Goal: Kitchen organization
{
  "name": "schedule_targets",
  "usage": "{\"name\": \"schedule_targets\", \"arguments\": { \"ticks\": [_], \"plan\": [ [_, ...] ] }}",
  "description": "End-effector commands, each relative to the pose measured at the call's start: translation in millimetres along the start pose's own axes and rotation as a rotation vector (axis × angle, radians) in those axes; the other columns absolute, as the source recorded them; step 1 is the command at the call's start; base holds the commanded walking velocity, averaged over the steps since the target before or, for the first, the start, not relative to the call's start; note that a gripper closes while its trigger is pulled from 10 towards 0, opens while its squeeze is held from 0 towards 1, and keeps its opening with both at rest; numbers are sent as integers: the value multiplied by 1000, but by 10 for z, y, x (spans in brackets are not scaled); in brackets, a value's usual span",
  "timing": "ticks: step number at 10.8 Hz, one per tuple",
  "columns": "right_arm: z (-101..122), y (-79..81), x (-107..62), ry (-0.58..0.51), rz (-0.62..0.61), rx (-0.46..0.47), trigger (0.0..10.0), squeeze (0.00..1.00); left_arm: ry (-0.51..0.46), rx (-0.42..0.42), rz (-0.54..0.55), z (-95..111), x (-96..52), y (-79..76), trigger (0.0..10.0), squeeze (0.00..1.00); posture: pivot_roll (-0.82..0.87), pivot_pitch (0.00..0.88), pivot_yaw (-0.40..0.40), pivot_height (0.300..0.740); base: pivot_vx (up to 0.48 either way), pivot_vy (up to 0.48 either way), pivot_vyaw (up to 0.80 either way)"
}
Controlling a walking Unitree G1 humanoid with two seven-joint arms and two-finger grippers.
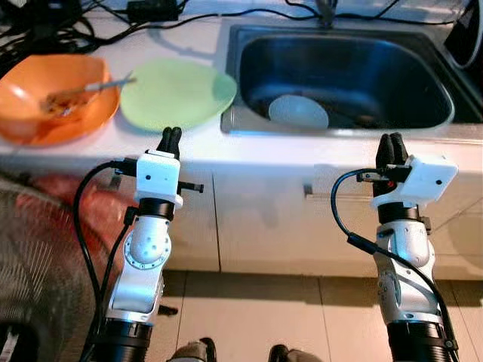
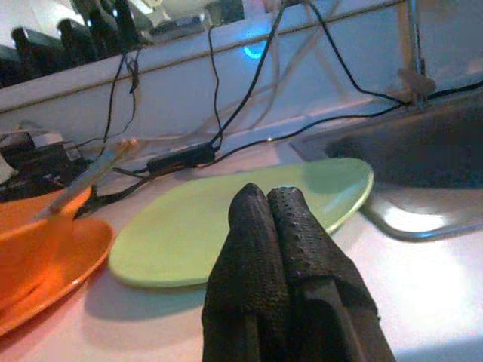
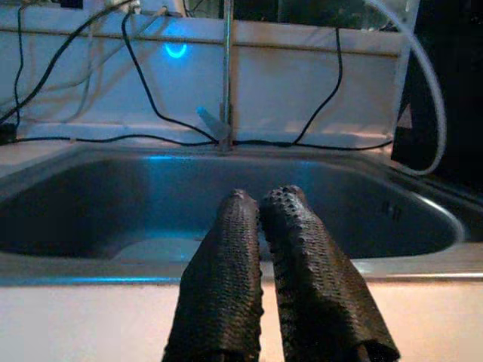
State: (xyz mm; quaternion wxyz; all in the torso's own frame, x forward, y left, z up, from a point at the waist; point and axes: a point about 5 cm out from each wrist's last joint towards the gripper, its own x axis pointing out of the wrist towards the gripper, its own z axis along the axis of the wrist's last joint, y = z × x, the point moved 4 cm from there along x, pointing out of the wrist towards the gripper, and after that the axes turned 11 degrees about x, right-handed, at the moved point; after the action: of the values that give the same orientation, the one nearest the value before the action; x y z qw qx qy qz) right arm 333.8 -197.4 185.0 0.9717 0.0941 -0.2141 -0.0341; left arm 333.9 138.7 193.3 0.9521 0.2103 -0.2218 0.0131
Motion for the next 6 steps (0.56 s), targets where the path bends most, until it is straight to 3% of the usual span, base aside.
{"name": "schedule_targets", "arguments": {
  "ticks": [1, 6],
  "plan": [
    [-33, -10, -21, 17, -1, -6, 10000, 0, 13, -1, 4, -27, -14, 13, 10000, 0, 48, 157, -13, 740, 341, 0, 0],
    [-28, -7, -21, 13, 0, -3, 10000, 0, -2, -3, -1, 7, -2, -2, 10000, 0, 45, 153, -9, 740, 338, 0, 0]
  ]
}}
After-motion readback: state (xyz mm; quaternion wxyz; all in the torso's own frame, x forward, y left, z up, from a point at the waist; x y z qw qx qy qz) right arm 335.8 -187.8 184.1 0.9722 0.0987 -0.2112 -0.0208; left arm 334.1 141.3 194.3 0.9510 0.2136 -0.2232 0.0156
